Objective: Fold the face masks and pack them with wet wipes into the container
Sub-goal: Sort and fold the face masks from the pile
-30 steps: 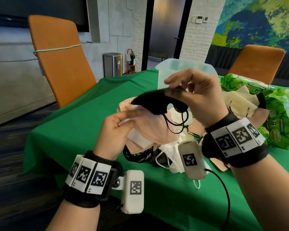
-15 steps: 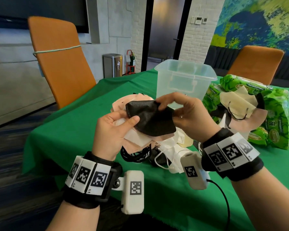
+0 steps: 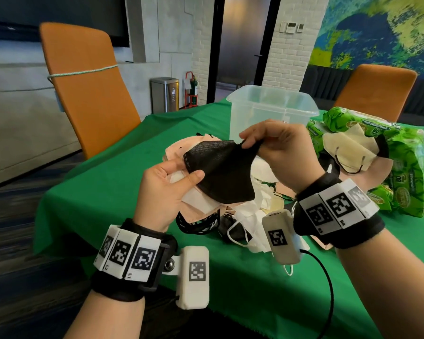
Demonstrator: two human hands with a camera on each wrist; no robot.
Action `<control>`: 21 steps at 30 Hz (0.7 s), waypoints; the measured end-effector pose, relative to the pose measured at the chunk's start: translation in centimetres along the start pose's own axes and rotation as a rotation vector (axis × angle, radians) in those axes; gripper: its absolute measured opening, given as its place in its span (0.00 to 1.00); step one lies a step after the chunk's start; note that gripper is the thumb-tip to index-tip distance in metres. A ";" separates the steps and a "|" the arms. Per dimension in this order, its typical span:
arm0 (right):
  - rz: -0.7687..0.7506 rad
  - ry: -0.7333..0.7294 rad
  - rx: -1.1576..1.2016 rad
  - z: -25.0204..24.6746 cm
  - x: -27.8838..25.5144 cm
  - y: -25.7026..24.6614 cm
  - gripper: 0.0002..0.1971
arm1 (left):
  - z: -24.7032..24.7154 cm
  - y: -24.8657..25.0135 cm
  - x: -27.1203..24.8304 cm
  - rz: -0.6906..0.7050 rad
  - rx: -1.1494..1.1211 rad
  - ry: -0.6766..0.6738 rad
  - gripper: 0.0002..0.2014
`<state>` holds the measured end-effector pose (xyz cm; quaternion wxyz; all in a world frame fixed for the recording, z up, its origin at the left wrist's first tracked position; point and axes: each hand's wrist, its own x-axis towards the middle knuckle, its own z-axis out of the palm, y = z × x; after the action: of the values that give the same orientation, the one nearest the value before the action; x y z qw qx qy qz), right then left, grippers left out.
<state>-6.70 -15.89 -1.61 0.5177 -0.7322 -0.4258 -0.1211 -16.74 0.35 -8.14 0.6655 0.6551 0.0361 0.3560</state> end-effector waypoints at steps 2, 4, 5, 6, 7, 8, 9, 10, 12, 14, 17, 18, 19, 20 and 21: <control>-0.047 0.036 -0.068 -0.3 0.2 0.1 0.24 | -0.2 -0.1 0.1 -0.013 -0.012 0.003 0.14; -0.077 0.076 -0.137 -0.6 0.3 0.3 0.20 | -0.4 -0.1 0.1 -0.028 -0.029 0.004 0.15; -0.081 0.079 -0.185 -0.8 0.4 0.3 0.20 | -0.5 -0.2 0.1 -0.032 -0.031 0.004 0.16; -0.064 0.061 -0.237 -0.9 0.4 0.3 0.21 | -0.5 -0.2 0.1 -0.036 -0.034 0.003 0.16; -0.027 0.029 -0.287 -1.1 0.5 0.3 0.23 | -0.5 -0.2 0.1 -0.037 -0.034 0.001 0.16; 0.016 -0.002 -0.325 -1.2 0.5 0.2 0.25 | -0.5 -0.3 0.1 -0.040 -0.033 -0.003 0.16; 0.053 -0.017 -0.349 -1.2 0.4 0.1 0.26 | -0.5 -0.3 0.2 -0.043 -0.032 -0.008 0.16; 0.078 -0.015 -0.364 -1.3 0.4 -0.1 0.25 | -0.5 -0.3 0.2 -0.045 -0.031 -0.016 0.15; 0.091 0.001 -0.373 -1.3 0.3 -0.6 0.21 | -0.4 -0.3 0.2 -0.040 -0.018 -0.034 0.14; 0.059 -0.048 -0.358 -0.8 0.2 -1.4 0.16 | -0.3 -0.2 0.2 -0.036 -0.005 -0.056 0.13; -0.011 -0.256 -0.409 0.4 -0.1 -2.6 0.16 | -0.1 -0.1 0.1 -0.031 -0.001 -0.126 0.11; -0.022 -0.332 -0.446 0.8 -0.1 -2.7 0.19 | 0.0 -0.1 0.1 -0.031 0.000 -0.147 0.13; -0.021 -0.391 -0.483 1.2 -0.2 -2.7 0.22 | 0.0 -0.1 0.1 -0.030 -0.003 -0.167 0.14; -0.013 -0.426 -0.506 1.5 -0.2 -2.7 0.23 | 0.0 -0.1 0.1 -0.027 -0.007 -0.191 0.15; -0.003 -0.435 -0.513 1.7 -0.2 -2.6 0.24 | 0.0 -0.1 0.0 -0.023 -0.005 -0.214 0.16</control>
<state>-9.21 -14.24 -0.78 0.2134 -0.8465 -0.4832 -0.0659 -16.67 0.37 -8.25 0.6712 0.6872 -0.0283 0.2764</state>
